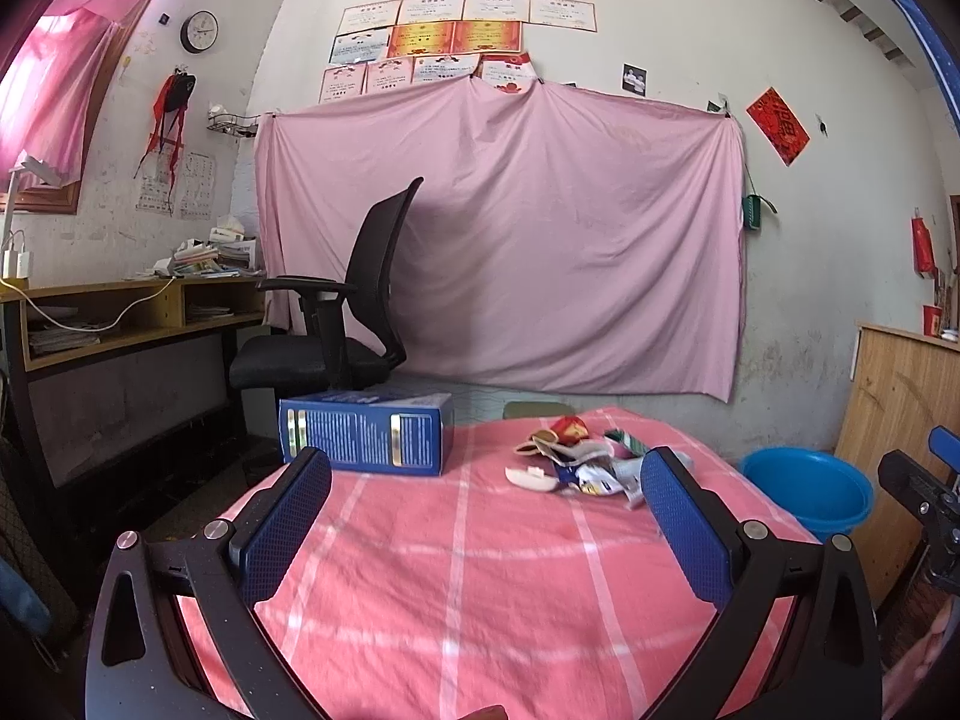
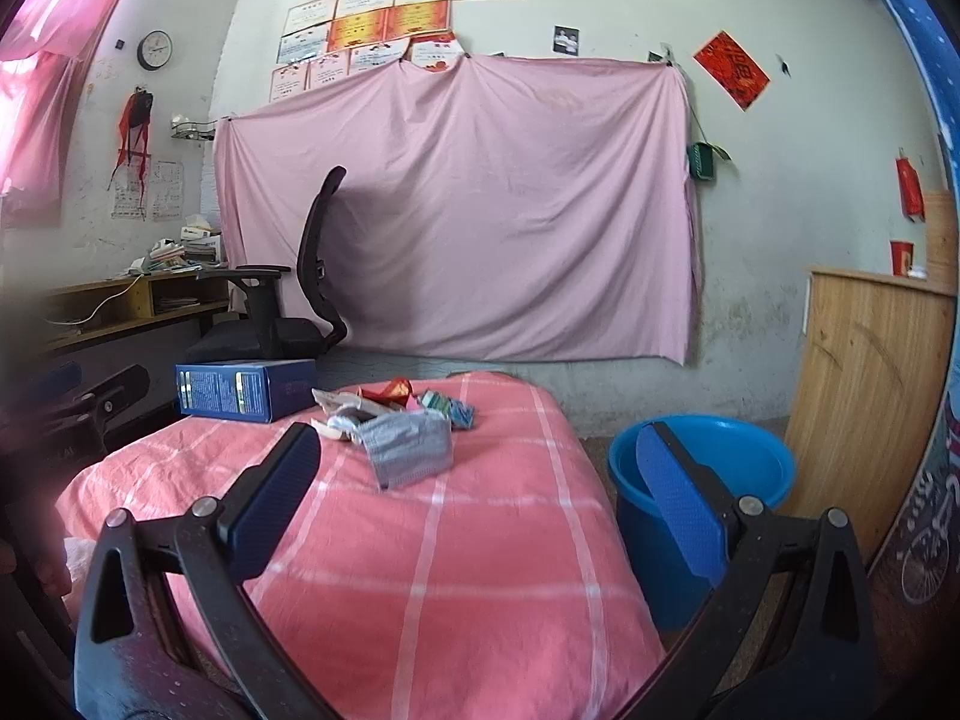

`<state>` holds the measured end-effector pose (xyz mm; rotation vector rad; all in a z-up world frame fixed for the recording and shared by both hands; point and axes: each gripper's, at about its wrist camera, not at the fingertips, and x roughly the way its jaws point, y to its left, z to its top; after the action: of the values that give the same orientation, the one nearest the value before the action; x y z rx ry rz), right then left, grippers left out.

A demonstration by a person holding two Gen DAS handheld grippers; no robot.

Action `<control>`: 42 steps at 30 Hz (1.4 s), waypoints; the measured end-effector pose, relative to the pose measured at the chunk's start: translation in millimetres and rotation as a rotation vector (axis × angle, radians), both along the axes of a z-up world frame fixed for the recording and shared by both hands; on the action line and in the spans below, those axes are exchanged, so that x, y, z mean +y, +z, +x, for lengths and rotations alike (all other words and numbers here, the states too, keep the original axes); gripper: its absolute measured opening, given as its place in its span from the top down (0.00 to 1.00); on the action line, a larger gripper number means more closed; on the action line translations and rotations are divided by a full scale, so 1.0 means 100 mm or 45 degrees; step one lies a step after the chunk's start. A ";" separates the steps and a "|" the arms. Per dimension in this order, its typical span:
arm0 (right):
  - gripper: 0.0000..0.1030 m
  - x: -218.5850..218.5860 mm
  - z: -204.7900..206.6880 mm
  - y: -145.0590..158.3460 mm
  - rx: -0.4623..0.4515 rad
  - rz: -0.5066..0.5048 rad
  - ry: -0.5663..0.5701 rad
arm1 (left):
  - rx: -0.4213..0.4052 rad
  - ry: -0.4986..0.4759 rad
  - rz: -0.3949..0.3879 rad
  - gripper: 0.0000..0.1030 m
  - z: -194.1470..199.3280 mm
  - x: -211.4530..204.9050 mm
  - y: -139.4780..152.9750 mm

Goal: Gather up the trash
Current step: 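Grasp the grey face mask with the right tool while the left tool grasps the blue wrapper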

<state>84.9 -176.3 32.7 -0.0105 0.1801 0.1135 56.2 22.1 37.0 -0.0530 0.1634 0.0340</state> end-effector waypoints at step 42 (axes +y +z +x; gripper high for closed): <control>0.06 0.54 2.19 -0.62 0.598 -0.273 0.427 | 0.521 -0.324 -0.160 0.25 1.80 0.18 -0.60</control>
<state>303.8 -122.5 -28.9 -0.2294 0.6598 0.4313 236.3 40.5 -23.0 -0.1505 0.5800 -0.2212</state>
